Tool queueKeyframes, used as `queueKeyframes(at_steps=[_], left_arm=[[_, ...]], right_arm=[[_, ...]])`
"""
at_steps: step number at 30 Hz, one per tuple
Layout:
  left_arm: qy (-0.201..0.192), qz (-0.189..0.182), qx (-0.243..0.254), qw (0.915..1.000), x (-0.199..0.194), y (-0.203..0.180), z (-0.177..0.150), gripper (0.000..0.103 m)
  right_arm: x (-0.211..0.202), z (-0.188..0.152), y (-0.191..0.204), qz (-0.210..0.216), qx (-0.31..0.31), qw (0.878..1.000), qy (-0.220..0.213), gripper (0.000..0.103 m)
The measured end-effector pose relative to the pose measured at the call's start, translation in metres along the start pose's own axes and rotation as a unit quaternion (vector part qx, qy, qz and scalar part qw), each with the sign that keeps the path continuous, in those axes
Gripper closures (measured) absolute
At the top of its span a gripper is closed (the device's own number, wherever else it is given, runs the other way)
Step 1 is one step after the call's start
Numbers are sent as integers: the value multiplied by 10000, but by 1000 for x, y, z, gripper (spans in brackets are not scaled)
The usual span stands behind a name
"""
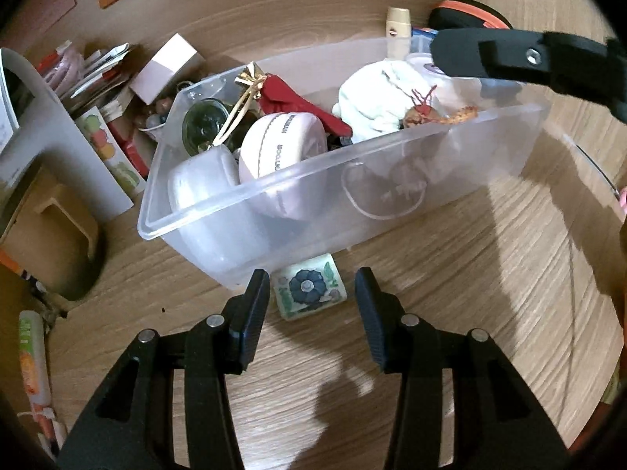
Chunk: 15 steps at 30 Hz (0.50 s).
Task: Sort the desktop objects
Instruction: 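Carry the tile and gourd charm over the clear box and open both tools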
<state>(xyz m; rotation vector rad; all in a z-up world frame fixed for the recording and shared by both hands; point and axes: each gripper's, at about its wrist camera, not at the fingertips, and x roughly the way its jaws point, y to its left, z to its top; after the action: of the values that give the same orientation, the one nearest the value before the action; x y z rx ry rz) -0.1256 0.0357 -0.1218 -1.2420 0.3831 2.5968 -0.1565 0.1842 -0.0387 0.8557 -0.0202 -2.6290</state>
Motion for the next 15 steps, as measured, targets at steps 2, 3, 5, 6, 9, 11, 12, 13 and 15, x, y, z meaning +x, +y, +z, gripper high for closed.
queueKeyframes(at_steps=[2, 3, 5, 6, 9, 11, 12, 13, 15], left_arm=[[-51, 125, 4, 9999, -2, -3, -1, 67], [-75, 182, 15, 9998, -3, -5, -1, 67], [-124, 384, 99, 9991, -5, -11, -3, 69], [-145, 450, 146, 9988, -7, -14, -4, 69], [-196, 466, 151, 9986, -14, -20, -7, 70], [-241, 429, 109, 9987, -20, -22, -9, 70], [-305, 409, 70, 9987, -27, -23, -10, 70], [-345, 403, 49, 9986, -30, -24, -10, 70], [-490, 355, -12, 9982, -45, -24, -9, 70]], right_arm=[[-2, -2, -1, 39, 3, 10000, -37, 67], [-3, -3, -3, 41, 7, 10000, -60, 67], [-5, -4, -6, 76, 56, 9999, -88, 67], [-5, -4, -7, 91, 91, 9999, -91, 67], [-5, -6, -14, 116, 221, 9997, -77, 67], [-6, -6, -17, 155, 312, 9994, -65, 67], [-6, -6, -19, 177, 347, 9992, -67, 67], [-6, -6, -20, 189, 373, 9991, -68, 67], [-7, -7, -21, 161, 420, 9990, -84, 66]])
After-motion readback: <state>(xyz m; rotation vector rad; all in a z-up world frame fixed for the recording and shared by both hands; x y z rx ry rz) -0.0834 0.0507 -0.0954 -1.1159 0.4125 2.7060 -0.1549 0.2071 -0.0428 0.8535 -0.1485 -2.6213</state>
